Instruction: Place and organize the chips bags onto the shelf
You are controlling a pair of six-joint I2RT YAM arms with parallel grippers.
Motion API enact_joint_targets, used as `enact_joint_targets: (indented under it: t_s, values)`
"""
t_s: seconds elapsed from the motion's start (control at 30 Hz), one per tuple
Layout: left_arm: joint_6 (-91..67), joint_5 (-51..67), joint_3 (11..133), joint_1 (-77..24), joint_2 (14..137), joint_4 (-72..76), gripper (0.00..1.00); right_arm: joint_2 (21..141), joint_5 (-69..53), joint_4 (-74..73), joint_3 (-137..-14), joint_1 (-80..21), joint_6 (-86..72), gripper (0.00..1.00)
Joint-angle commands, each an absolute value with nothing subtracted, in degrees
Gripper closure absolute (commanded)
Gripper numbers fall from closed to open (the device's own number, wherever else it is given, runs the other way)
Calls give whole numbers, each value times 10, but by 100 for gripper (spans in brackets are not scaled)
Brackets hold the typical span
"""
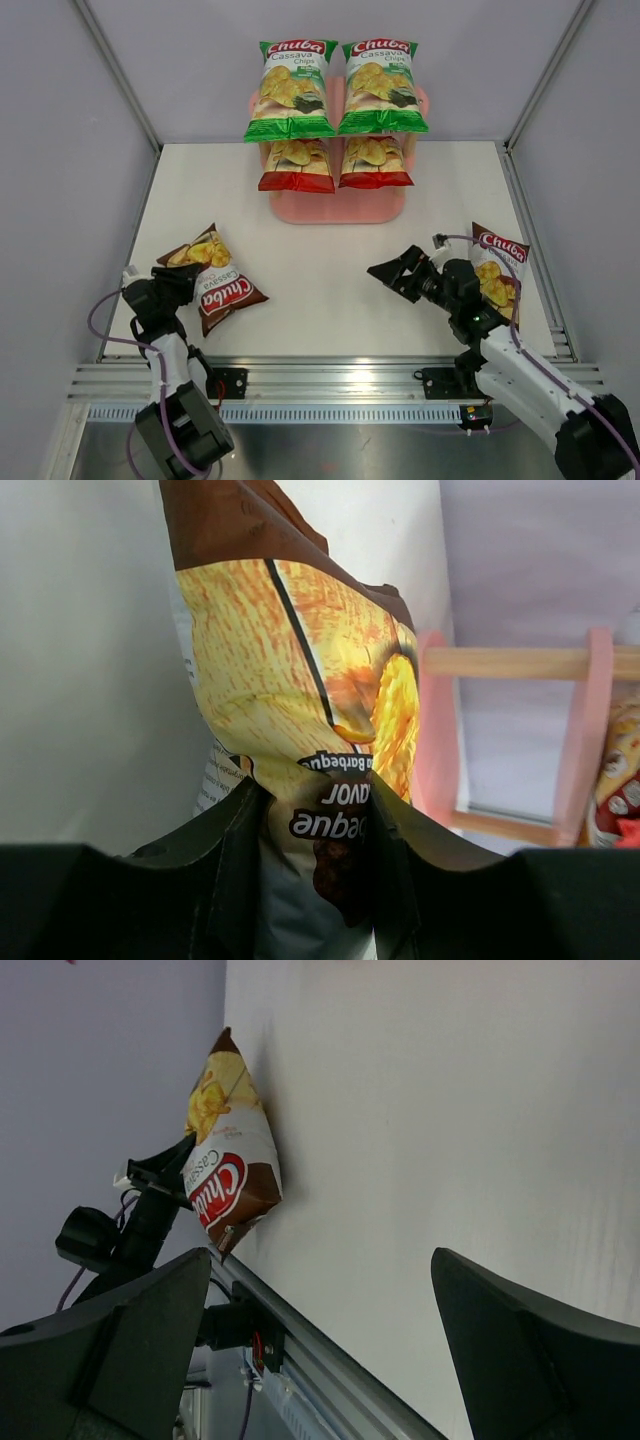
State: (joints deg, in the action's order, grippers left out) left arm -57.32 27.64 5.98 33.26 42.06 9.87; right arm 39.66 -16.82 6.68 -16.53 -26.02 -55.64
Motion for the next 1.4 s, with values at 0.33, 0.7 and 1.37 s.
enact_joint_targets:
  t_s: [0.33, 0.7, 1.37]
  values:
    - [-700, 411, 81, 324, 313, 50, 79, 745, -88, 572, -175, -507, -646, 1]
    - [-798, 497, 90, 325, 265, 62, 80, 952, 29, 745, -288, -625, -650, 1]
    - [-820, 519, 125, 322, 158, -30, 80, 1061, -30, 712, -415, -666, -651, 12]
